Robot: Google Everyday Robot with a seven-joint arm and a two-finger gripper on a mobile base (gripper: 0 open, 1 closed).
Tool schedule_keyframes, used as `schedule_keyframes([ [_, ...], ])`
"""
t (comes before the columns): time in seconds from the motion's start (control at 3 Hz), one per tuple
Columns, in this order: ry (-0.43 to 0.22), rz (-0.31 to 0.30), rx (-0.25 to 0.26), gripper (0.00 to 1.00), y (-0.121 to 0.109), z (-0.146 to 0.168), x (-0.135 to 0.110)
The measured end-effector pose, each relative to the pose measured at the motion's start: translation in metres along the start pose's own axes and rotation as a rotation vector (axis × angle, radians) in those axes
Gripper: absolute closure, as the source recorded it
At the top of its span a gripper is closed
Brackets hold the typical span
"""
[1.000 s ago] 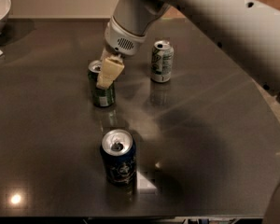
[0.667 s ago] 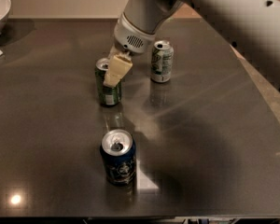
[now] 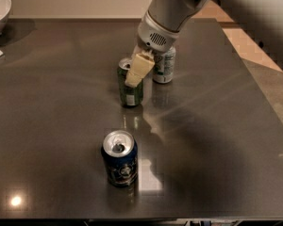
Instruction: Move green can near 7up can
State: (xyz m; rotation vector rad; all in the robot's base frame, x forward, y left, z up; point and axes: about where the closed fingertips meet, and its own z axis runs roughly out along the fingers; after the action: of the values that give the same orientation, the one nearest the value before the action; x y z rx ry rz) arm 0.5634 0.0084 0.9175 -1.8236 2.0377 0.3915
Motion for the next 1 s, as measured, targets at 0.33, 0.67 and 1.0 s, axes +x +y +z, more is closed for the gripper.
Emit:
schedule_keyframes([
  [0.33,0.029,0.071,0.022,1.0,-0.008,-0.011,0.029],
  [0.67,0.025,0.141,0.055,1.0,-0.023,-0.025,0.054],
  [1.0,0.017,0.197,0.086,1.0,-0.038,-0.036,0.074],
])
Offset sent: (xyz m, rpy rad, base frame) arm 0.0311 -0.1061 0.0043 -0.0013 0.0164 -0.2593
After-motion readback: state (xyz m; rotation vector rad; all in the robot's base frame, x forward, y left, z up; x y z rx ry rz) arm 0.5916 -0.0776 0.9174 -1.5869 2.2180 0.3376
